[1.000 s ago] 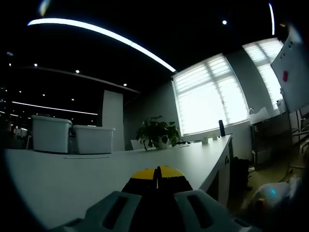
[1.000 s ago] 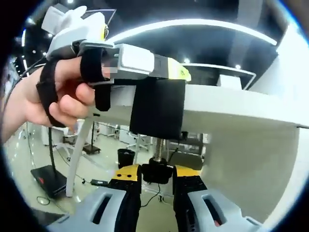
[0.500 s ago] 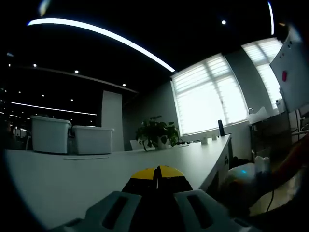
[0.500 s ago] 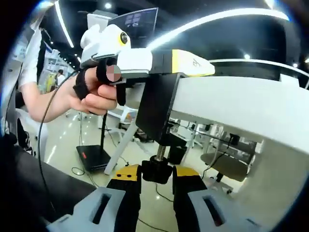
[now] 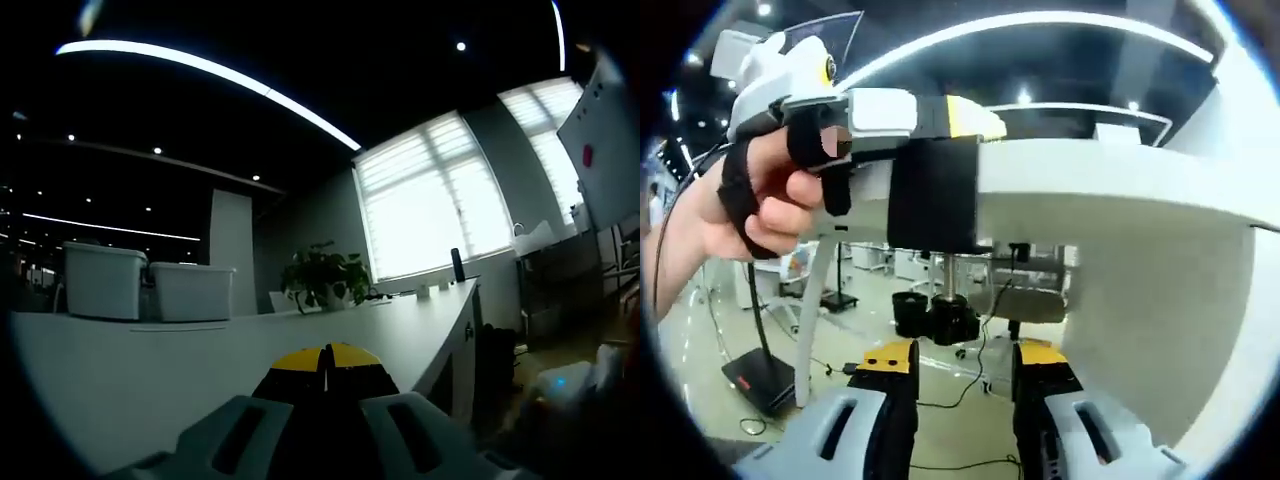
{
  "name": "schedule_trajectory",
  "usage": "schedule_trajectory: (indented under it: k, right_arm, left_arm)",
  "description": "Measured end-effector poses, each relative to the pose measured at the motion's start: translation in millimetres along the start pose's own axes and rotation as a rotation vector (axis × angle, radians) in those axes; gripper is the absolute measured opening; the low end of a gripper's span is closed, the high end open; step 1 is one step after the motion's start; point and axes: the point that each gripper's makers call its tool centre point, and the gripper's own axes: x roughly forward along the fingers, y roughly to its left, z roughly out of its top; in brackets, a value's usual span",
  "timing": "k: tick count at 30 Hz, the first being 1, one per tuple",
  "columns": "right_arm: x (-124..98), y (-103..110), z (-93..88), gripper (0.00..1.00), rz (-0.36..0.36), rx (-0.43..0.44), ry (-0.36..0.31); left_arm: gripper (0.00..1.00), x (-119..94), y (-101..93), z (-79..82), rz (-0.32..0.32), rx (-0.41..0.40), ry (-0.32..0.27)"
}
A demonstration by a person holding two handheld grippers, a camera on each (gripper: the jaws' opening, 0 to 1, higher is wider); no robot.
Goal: Clamp the fixed fixture on the desktop, loosen the retaining clip, secure it to the edge of the desk, and tighten the retaining clip.
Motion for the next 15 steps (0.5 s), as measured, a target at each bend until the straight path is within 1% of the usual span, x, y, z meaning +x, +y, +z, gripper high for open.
schedule_trajectory:
  k: [2,3,4,5,7,11,12,14,15]
  right_arm:
    - [-2,3,8.1,0.38,-0.054,-0.045,-0.034]
    - [-2,1,10.1,0.38,-0.091,-0.074,-0.029]
    - [-1,0,15.4,0.38,-0.122,-0.085,-0.054]
    - [0,1,20.8,0.38,-0.134,-0.069,-0.082]
    - [3,1,23.8,0.38,-0.154,-0.031,-0.088]
    - [13,2,18.5,0.36,-0.176,-0.007,-0.066]
    - [14,0,16.4,0.34,-0.187,-0.013,-0.06]
    - [16,-2,13.4,0.26,-0.193,-0.019,-0.052]
    - [17,-2,11.3,0.26,-0.195,-0.009,-0.05]
  left_arm:
    - [0.01,0,0.0,0.2,0.0,0.003,-0.003]
    - [0.01,0,0.0,0.3,0.001,0.006,-0.005]
    - [0.01,0,-0.1,0.4,0.001,0.007,-0.006]
    - [0.01,0,0.0,0.4,0.001,0.007,-0.006]
    - [0.01,0,0.1,0.5,0.002,0.008,-0.008]
    - [0.01,-1,0.0,0.8,0.002,0.01,-0.012]
    - [0.01,-1,0.0,0.8,0.002,0.009,-0.011]
    - [0.01,-1,0.0,0.8,0.002,0.009,-0.011]
    - [0.01,-1,-0.1,0.8,0.001,0.01,-0.011]
